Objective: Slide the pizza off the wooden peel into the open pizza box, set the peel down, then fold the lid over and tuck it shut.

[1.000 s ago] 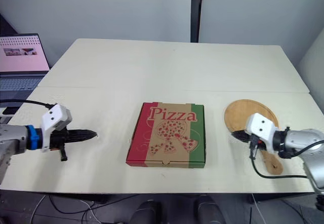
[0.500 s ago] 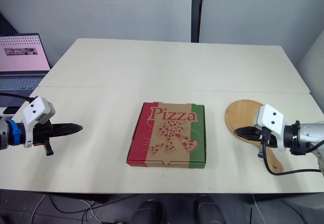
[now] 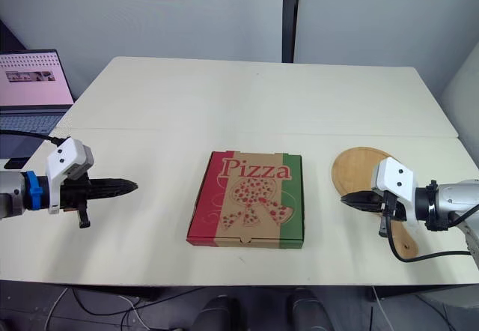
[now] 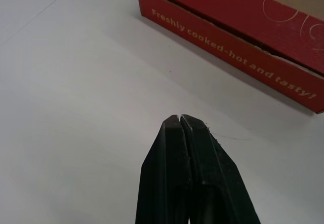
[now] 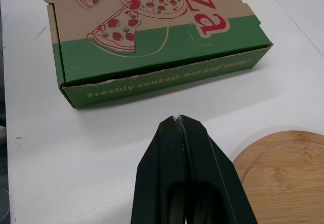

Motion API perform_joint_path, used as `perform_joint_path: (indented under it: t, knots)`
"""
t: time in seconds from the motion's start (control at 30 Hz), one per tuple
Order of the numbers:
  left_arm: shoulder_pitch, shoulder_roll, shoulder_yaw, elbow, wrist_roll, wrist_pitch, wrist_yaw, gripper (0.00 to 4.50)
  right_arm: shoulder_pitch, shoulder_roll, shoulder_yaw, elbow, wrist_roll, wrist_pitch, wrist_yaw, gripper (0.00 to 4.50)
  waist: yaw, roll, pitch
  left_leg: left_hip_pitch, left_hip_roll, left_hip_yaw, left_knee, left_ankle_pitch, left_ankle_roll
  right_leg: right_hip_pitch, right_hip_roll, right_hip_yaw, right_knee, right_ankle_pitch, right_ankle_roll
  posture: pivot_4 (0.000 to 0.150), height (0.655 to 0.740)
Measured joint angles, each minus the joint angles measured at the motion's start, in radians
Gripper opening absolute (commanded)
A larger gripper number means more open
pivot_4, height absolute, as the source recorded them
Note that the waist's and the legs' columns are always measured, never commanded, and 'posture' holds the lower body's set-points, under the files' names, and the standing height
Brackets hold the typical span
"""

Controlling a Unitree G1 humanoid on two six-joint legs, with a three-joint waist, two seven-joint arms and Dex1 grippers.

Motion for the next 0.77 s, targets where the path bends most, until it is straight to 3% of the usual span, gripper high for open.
perform_joint_path:
  t: [0.77]
  knots:
    - [-0.031,-0.035,-0.012,-0.067,-0.054,0.037,-0.002,0.00,-0.005,0.000,0.003,0.000,0.000,-0.008,0.007,0.02,0.000,0.000,0.000,0.000,0.000,0.000,0.000,0.000,0.000,0.000,0.000,0.000,0.000,0.000,0.000,0.150,0.7316]
